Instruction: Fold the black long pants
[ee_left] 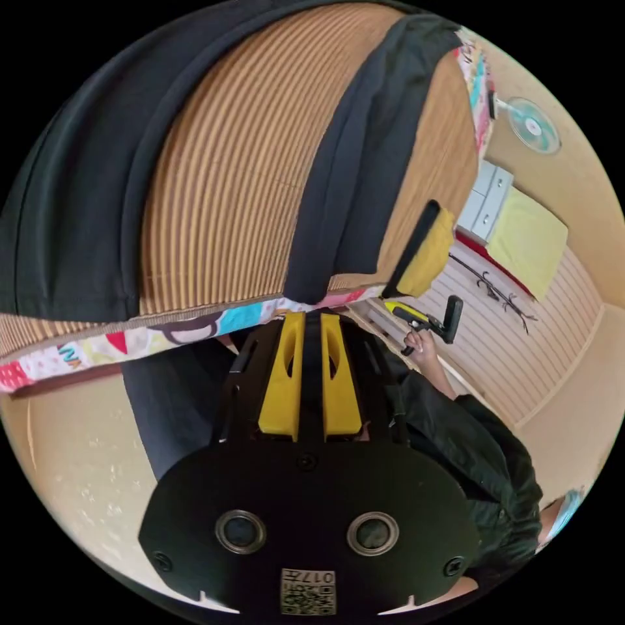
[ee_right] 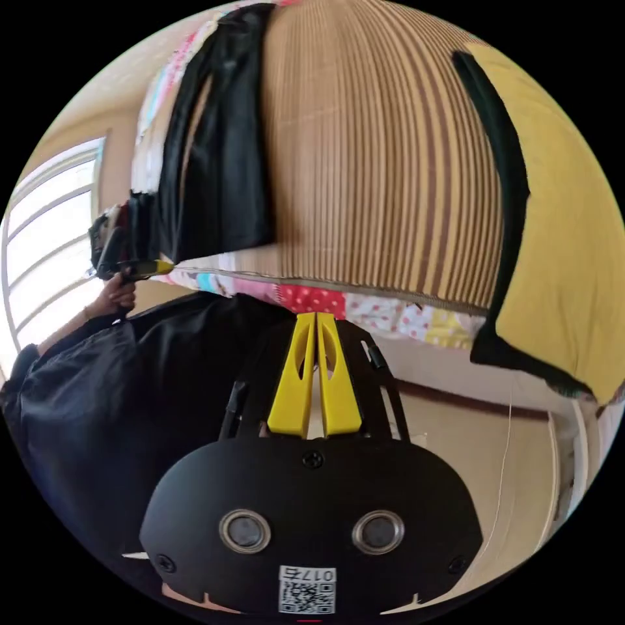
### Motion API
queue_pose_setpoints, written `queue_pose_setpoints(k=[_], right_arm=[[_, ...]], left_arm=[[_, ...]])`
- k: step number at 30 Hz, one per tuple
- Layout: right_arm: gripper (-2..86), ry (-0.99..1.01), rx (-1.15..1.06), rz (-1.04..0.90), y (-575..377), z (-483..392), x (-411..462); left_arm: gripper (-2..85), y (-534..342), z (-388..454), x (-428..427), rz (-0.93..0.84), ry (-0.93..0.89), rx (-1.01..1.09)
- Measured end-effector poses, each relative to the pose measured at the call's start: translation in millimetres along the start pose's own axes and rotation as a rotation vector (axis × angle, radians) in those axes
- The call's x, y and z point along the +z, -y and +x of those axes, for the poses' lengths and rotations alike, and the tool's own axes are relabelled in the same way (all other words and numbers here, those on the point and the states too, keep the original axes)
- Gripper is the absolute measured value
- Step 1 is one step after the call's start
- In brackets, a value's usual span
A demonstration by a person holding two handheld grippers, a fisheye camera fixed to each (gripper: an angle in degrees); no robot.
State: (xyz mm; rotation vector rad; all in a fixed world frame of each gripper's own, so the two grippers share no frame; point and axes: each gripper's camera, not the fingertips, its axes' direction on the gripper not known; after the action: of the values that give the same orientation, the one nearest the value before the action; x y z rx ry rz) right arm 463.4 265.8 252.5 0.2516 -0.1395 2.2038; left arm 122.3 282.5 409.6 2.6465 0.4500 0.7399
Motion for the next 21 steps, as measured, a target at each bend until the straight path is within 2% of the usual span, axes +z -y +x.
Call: queue_pose_setpoints(k=[3, 8, 15, 18, 21], right_arm=[[1.0, 0.016, 0.111, 0.059, -0.4, -6.4, 15.5], [4.0, 0.155, 0.089, 0.192, 37.0, -58.3, 19.7], [8.1, -0.004, 0.088, 0.157, 123.2, -126.0, 57.6], [6.5, -0.032, 0.121, 0.120, 144.9, -132.9, 94.7], [4.0, -0.112, 0.116, 0.181, 144.9, -143.1, 115.6]], left_arm=[[5.2, 1.9, -4.9, -2.6, -0.079, 0.031, -0.030], [5.2, 5.1, 20.6, -26.5, -0.112, 0.228, 0.115], [5.2, -10.6, 24.4, -50.1, -0.026, 0.294, 0.116], [5.2, -18.7, 22.0, -51.3, -0.025, 0.351, 0.119], [5.2, -23.1, 11.3, -54.2, -0.051, 0.381, 0.105]])
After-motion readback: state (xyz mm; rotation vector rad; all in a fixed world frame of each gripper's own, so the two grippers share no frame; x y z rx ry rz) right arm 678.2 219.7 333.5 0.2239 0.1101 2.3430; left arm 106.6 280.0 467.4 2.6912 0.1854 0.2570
